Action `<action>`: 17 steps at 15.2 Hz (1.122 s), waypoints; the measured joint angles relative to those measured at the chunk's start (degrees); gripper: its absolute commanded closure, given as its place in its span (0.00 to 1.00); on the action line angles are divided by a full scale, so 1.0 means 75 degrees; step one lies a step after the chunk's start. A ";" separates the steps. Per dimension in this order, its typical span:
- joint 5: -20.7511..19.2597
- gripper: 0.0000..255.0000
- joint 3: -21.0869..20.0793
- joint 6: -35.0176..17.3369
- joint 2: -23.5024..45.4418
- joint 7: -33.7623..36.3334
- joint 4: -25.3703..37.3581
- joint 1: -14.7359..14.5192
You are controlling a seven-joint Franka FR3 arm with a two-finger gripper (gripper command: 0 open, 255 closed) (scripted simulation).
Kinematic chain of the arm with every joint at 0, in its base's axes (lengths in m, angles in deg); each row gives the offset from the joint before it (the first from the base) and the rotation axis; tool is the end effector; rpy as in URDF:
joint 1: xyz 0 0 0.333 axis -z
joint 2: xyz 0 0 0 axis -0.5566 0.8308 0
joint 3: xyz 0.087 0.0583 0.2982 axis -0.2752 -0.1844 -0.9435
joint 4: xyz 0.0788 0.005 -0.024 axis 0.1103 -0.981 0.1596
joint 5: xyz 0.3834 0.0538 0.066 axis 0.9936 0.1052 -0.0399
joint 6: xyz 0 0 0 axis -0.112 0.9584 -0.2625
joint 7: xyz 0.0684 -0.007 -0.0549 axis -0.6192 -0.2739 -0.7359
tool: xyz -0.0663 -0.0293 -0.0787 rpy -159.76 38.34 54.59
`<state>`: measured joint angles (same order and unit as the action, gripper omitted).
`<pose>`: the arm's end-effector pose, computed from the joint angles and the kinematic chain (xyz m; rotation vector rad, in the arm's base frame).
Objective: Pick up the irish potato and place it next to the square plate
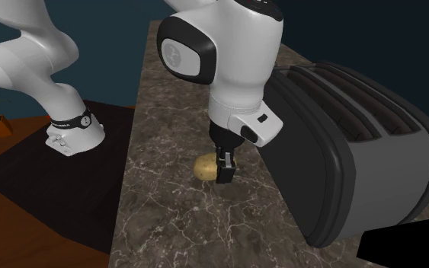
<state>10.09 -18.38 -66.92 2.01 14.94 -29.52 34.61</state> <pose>0.6151 -0.1109 0.3241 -3.0598 -0.5011 0.1729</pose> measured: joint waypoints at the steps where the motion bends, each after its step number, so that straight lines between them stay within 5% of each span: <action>1: 0.0000 1.00 0.0000 0.0000 0.0000 0.0000 0.0000 0.0000; 17: -0.0096 1.00 0.0041 0.0768 -0.0424 0.0048 0.0355 -0.0018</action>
<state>9.37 -18.07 -61.16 -1.17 15.30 -26.86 34.48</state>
